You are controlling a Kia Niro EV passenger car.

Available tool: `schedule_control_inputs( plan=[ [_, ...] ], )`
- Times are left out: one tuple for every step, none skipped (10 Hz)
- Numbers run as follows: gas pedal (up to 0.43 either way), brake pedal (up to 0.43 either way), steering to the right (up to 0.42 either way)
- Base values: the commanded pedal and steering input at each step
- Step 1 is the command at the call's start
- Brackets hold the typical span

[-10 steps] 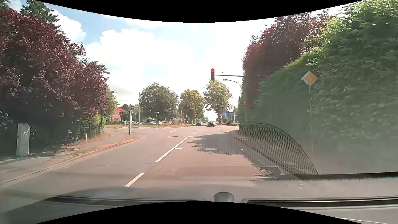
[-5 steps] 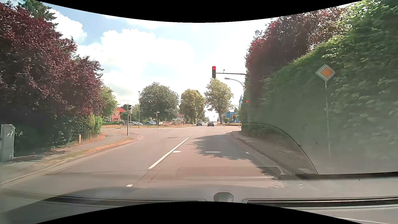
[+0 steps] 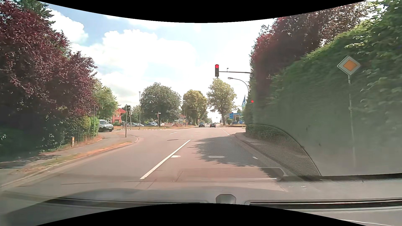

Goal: Follow the waypoints while adhering to traffic rules and regulations

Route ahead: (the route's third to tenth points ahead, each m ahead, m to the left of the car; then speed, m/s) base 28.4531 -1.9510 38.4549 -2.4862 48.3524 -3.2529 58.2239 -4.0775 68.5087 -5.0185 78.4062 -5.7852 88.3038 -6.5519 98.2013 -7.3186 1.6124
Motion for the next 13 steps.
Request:
schedule_control_inputs(
  plan=[
    [0.0,0.018,-0.011],
    [0.0,0.024,-0.008],
    [0.0,0.03,-0.006],
    [0.0,0.03,-0.006],
    [0.0,0.037,-0.006],
    [0.0,0.043,-0.005],
    [0.0,0.043,-0.005],
    [0.0,0.049,-0.005],
    [0.0,0.055,-0.004],
    [0.0,0.061,-0.004],
    [0.0,0.067,-0.004],
    [0.0,0.073,-0.004],
    [0.0,0.079,-0.004]
  ],
)
